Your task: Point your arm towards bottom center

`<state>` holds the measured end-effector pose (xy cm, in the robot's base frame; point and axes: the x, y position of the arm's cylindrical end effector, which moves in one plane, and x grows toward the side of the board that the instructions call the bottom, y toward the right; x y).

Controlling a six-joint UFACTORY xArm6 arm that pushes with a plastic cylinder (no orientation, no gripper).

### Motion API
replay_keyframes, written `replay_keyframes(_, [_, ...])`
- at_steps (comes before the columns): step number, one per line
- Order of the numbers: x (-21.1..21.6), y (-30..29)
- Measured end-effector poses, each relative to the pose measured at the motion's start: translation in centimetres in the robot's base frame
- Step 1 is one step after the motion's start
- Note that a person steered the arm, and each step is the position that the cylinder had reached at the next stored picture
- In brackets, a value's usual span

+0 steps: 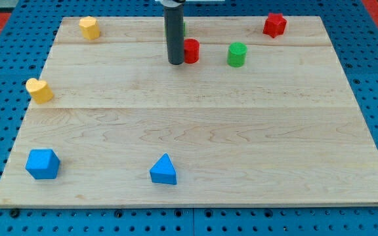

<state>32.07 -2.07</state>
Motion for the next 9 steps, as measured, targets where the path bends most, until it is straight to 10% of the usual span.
replay_keyframes(3, [-1.9,0.4])
replay_keyframes(7, [24.7,-11.9])
replay_keyframes(9, [29.8,-5.7])
